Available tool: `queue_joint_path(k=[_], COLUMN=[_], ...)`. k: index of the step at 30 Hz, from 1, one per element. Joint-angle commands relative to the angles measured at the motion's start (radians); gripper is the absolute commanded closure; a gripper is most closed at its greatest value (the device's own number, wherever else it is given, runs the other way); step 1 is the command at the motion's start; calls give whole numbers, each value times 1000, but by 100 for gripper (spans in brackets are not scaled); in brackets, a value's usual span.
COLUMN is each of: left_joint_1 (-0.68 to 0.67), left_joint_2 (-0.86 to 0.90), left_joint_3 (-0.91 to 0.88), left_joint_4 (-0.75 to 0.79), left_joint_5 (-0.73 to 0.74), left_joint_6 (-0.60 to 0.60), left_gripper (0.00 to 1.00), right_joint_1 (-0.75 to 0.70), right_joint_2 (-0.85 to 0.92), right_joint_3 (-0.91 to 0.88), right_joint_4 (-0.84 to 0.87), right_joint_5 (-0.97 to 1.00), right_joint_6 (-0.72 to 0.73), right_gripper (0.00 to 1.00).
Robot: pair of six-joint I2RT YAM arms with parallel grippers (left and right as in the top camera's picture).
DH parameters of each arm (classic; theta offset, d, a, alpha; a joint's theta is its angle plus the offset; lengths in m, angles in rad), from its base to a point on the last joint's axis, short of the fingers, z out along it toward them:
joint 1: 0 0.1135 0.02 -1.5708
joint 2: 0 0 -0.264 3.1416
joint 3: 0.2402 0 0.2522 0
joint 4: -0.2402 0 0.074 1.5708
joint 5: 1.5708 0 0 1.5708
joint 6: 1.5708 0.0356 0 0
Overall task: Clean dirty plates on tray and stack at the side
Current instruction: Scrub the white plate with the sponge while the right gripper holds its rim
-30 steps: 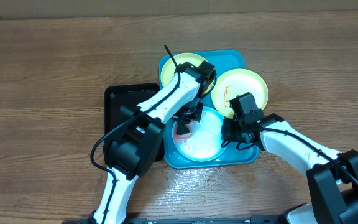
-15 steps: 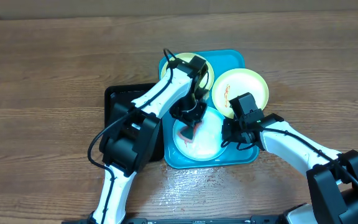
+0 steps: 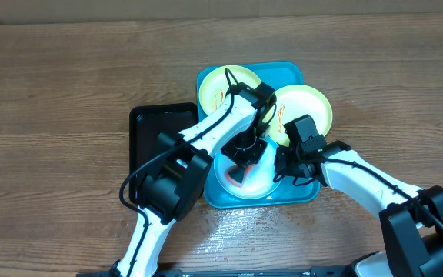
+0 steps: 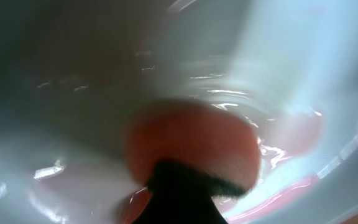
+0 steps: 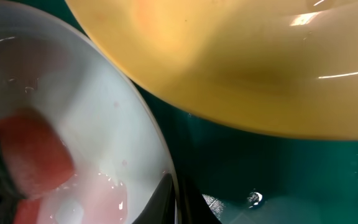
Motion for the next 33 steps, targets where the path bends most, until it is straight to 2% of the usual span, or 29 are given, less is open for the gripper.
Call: queue_joint_path(k=[1, 5, 11, 13, 17, 19, 22, 28, 33], left_joint_1=[48, 84, 121, 130, 134, 131, 123, 104, 74], left_joint_2=[29, 29, 29, 29, 29, 29, 29, 32, 33], left_joint_3=[-16, -15, -11, 0, 17, 17, 17, 16, 13], left_joint_4=[-28, -56, -9, 37, 134, 162, 178, 253, 261], left_joint_5=[-390, -539, -520, -415, -85, 79, 227, 437, 458], left_joint_6=[-310, -411, -387, -312, -123, -68, -32, -34, -64], left_gripper=[96, 96, 96, 96, 96, 96, 96, 96, 96], right_joint_1=[-8, -8, -8, -8, -8, -8, -8, -8, -8], right_joint_2=[18, 18, 18, 18, 18, 18, 18, 18, 18], right_joint_3=[-13, -13, -13, -13, -13, -13, -13, -13, -13], right_joint_4=[-17, -17, -15, -12, -10, -13, -14, -14, -23], right_joint_5=[82, 85, 90, 93, 94, 98, 100, 100, 102], right_joint_6=[5, 5, 5, 5, 5, 5, 5, 5, 5], right_gripper=[96, 96, 96, 96, 96, 96, 96, 96, 96])
